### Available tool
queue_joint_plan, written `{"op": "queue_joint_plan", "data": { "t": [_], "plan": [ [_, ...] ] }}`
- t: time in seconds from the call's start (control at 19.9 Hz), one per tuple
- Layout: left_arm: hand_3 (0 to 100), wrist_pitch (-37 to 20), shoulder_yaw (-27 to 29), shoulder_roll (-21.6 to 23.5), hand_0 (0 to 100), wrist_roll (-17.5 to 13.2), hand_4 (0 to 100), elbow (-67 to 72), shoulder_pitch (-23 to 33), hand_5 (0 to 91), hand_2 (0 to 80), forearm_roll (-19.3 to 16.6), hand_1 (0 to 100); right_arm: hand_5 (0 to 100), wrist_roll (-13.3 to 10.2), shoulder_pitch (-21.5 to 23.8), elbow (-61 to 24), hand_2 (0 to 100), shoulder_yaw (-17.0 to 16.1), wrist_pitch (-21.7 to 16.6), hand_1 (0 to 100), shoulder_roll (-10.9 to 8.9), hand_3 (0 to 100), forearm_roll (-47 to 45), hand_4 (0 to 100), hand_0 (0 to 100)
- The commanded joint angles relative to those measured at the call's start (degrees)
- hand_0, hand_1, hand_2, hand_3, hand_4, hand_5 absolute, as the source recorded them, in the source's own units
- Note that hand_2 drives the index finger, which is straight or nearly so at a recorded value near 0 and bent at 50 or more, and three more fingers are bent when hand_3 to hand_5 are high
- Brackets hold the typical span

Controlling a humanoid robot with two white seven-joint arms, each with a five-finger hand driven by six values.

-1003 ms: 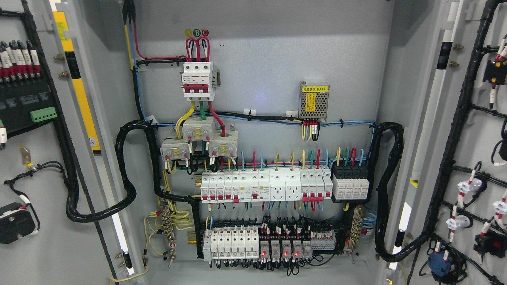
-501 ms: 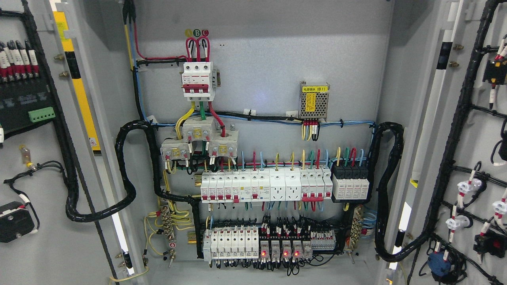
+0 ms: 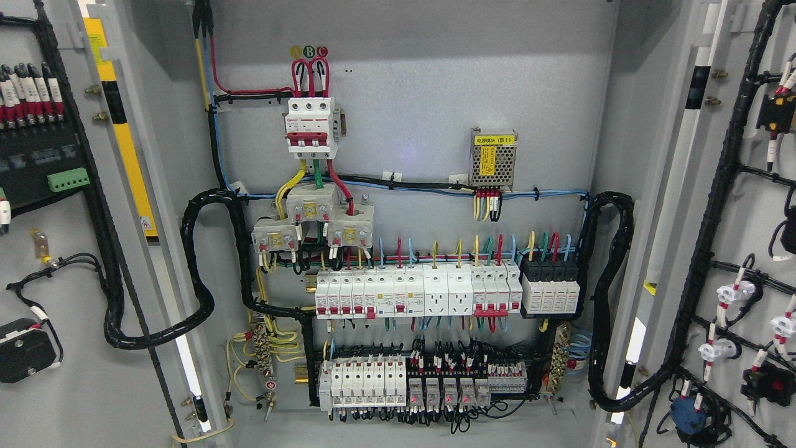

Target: Open door with both hands

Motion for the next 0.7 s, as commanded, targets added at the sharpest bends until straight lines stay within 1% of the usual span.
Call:
{"op": "queue_joint_plan", "data": {
  "t": [0.0, 0.2, 0.25, 0.35, 0.45, 0.5, 0.55, 0.6, 0.65],
  "plan": [
    [36, -0.07, -0.16, -2.86, 0, -0.15, 25, -8.36, 2.52, 0.0, 19.4, 0.04, 0, 0, 0.26, 0.26, -1.93, 0, 6.43, -0.15, 7, -0.78, 0, 0.29, 0, 21],
    [35, -0.07, 0.10, -5.41, 0, -1.11, 25, -12.05, 3.66, 0.0, 19.5, 0.04, 0, 0, 0.26, 0.09, -1.58, 0, 13.28, -0.07, 7, -0.96, 0, 0.73, 0, 21],
    [35, -0.07, 0.19, -6.03, 0, -1.20, 25, -13.10, 4.36, 0.0, 19.5, 0.04, 0, 0, 0.26, 0.09, -1.32, 0, 15.82, -0.07, 7, -0.96, 0, 0.90, 0, 21],
    [36, -0.07, 0.28, -7.69, 0, -1.29, 25, -15.56, 5.16, 0.0, 19.7, -0.04, 0, 0, 0.26, 0.17, -0.09, 0, 19.87, 0.28, 7, -1.14, 0, 1.77, 0, 21],
    [36, -0.51, -0.07, -10.59, 0, -1.73, 25, -17.68, 6.74, 0.0, 19.9, -0.48, 0, 0, 0.26, 0.17, 2.71, 0, 24.79, 0.29, 7, -1.23, 0, 5.80, 0, 21],
    [35, -0.77, -0.33, -11.73, 0, -1.73, 25, -18.38, 7.79, 0.0, 19.2, -1.01, 0, 0, 0.26, 0.09, 4.56, 0, 26.56, 0.29, 7, -1.22, 0, 7.56, 0, 21],
    [32, -0.86, -0.68, -12.96, 0, -1.73, 22, -18.48, 9.02, 0.0, 18.2, -2.40, 0, 0, 0.26, 0.09, 6.66, 0, 27.97, 0.29, 7, -1.14, 0, 8.89, 0, 21],
    [28, -1.21, -1.56, -14.98, 0, -1.73, 14, -18.13, 9.73, 0.0, 14.8, -5.64, 0, 0, 0.26, 0.09, 9.21, 0, 29.55, 0.29, 7, -1.05, 0, 9.94, 0, 21],
    [24, -2.17, -3.04, -17.78, 0, -1.73, 10, -17.43, 9.82, 0.0, 12.7, -9.32, 0, 0, 0.26, 0.00, 11.24, 0, 30.87, 0.20, 7, -0.88, 0, 10.22, 0, 21]
  ]
}}
